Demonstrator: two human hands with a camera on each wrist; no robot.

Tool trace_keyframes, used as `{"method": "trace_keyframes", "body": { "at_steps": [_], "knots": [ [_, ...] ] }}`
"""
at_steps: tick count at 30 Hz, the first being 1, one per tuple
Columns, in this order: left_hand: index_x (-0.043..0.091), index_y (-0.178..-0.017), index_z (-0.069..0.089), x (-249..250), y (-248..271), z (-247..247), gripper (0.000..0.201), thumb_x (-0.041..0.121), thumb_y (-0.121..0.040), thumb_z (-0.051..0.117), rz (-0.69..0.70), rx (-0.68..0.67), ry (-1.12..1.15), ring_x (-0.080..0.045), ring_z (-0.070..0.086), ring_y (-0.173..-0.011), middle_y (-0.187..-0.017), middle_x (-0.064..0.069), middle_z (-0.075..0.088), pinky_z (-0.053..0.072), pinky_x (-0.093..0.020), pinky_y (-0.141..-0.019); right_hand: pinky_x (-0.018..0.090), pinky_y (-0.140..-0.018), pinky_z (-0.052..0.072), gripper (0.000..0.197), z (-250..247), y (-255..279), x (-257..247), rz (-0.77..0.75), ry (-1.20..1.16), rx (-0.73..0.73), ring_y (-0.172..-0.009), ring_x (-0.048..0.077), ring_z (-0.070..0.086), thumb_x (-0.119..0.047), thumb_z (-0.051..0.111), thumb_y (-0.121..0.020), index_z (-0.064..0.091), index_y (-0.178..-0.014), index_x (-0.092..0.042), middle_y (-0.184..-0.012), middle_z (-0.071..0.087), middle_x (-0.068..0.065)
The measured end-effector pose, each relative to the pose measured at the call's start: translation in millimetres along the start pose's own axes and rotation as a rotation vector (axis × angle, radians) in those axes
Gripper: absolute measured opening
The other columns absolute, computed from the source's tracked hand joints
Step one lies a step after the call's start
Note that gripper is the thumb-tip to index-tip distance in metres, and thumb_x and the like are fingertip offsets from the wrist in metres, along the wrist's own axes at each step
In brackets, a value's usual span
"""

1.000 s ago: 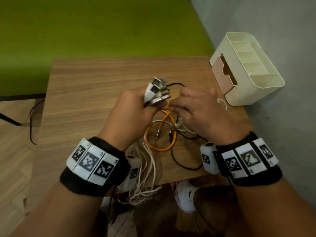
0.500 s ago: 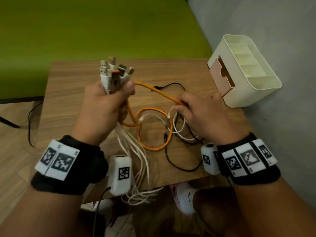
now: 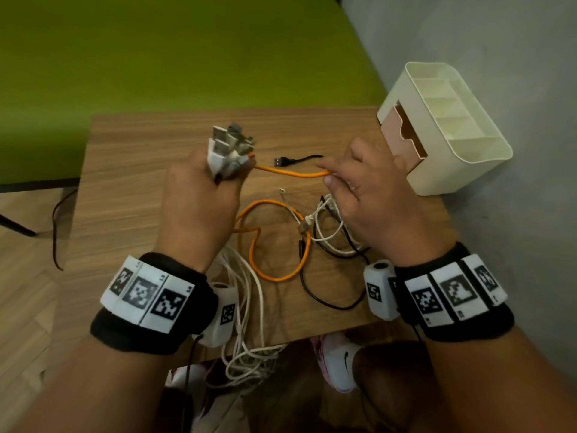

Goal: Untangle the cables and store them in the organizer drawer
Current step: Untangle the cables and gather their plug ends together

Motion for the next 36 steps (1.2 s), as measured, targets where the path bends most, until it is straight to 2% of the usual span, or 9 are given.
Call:
{"method": "trace_keyframes", "body": {
  "at_steps": [2, 4, 9, 14, 19, 24, 28, 32, 36],
  "knots": [
    [0.032, -0.095, 0.064, 16, 8, 18, 0.012, 0.024, -0.087, 0.069, 0.082, -0.140, 0.025, 0.011, 0.054, -0.073, -0.076, 0.027, 0.055, 0.033, -0.001, -0.061, 0.044, -0.078, 0.041, 0.035, 6, 0, -7, -0.005, -0.115, -0.058, -0.088, 0.014, 0.049, -0.031, 0.050, -0.093, 0.068, -0.121, -0.020, -0.090, 0.042, -0.011],
    [0.036, -0.090, 0.062, 20, 13, 36, 0.014, 0.025, -0.086, 0.069, 0.103, -0.261, 0.069, 0.009, 0.055, -0.071, -0.074, 0.028, 0.056, 0.035, -0.003, -0.060, 0.031, -0.077, 0.042, 0.033, 8, 0, -15, -0.026, -0.252, -0.085, -0.081, 0.006, 0.046, -0.028, 0.049, -0.096, 0.069, -0.120, -0.016, -0.085, 0.041, -0.014],
    [0.022, -0.084, 0.070, 12, 12, 33, 0.008, 0.030, -0.085, 0.067, -0.048, -0.227, 0.279, -0.003, 0.060, -0.065, -0.068, 0.013, 0.066, 0.045, -0.030, -0.060, 0.006, -0.073, 0.037, 0.018, -13, 1, -23, -0.008, -0.433, -0.010, -0.084, -0.010, 0.053, -0.014, 0.057, -0.096, 0.071, -0.106, -0.011, -0.088, 0.054, -0.020],
    [0.016, -0.074, 0.064, 16, 22, 16, 0.024, 0.038, -0.084, 0.066, -0.144, -0.154, 0.391, -0.018, 0.044, -0.053, -0.054, 0.006, 0.050, 0.036, -0.040, -0.053, 0.008, -0.074, 0.041, 0.015, -40, 27, -29, 0.043, -0.431, 0.054, -0.085, -0.004, 0.061, -0.011, 0.067, -0.088, 0.076, -0.099, -0.015, -0.087, 0.064, -0.019],
    [0.025, -0.072, 0.057, 49, 42, 5, 0.022, 0.040, -0.082, 0.070, -0.131, -0.204, 0.502, -0.015, 0.039, -0.051, -0.054, 0.010, 0.044, 0.035, -0.033, -0.052, 0.018, -0.074, 0.048, 0.014, -54, 70, -28, 0.175, -0.409, 0.056, -0.083, 0.002, 0.061, -0.019, 0.072, -0.085, 0.075, -0.098, -0.024, -0.084, 0.066, -0.018],
    [0.015, -0.073, 0.048, 62, 71, -3, 0.026, 0.037, -0.084, 0.058, -0.375, -0.314, 0.872, -0.008, 0.017, -0.040, -0.050, 0.007, 0.023, 0.014, -0.022, -0.044, 0.017, -0.069, 0.052, 0.010, -63, 115, -31, 0.325, -0.660, -0.034, -0.078, 0.002, 0.066, -0.019, 0.076, -0.084, 0.075, -0.093, -0.022, -0.082, 0.071, -0.009],
    [0.013, -0.075, 0.049, 70, 86, -15, 0.021, 0.032, -0.082, 0.048, -0.449, -0.329, 0.945, -0.005, 0.016, -0.038, -0.047, 0.009, 0.024, 0.015, -0.019, -0.040, 0.013, -0.061, 0.047, 0.008, -55, 138, -46, 0.334, -0.582, -0.192, -0.069, -0.003, 0.061, -0.021, 0.076, -0.084, 0.074, -0.091, -0.022, -0.079, 0.068, -0.009],
    [0.013, -0.081, 0.049, 79, 99, -21, 0.028, 0.030, -0.102, 0.042, -0.417, -0.333, 0.905, -0.007, 0.021, -0.041, -0.051, 0.007, 0.027, 0.021, -0.020, -0.042, 0.023, -0.071, 0.048, 0.008, -25, 159, -51, 0.350, -0.279, -0.541, -0.081, 0.002, 0.062, -0.033, 0.078, -0.081, 0.075, -0.085, -0.027, -0.083, 0.068, -0.012],
    [0.012, -0.088, 0.048, 90, 118, -21, 0.026, 0.027, -0.105, 0.036, -0.409, -0.370, 0.910, -0.009, 0.031, -0.045, -0.056, 0.005, 0.030, 0.034, -0.022, -0.046, 0.013, -0.075, 0.042, 0.039, -35, 162, -64, 0.306, -0.392, -0.515, -0.102, 0.000, 0.057, -0.038, 0.080, -0.077, 0.069, -0.114, -0.032, -0.103, 0.061, -0.020]
  ]
}}
Point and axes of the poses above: each hand's wrist, its own y-axis away from the middle knuckle, its own z-axis out of the palm, x = y × z, the point moved 9 cm from there along -y, towards the middle knuckle
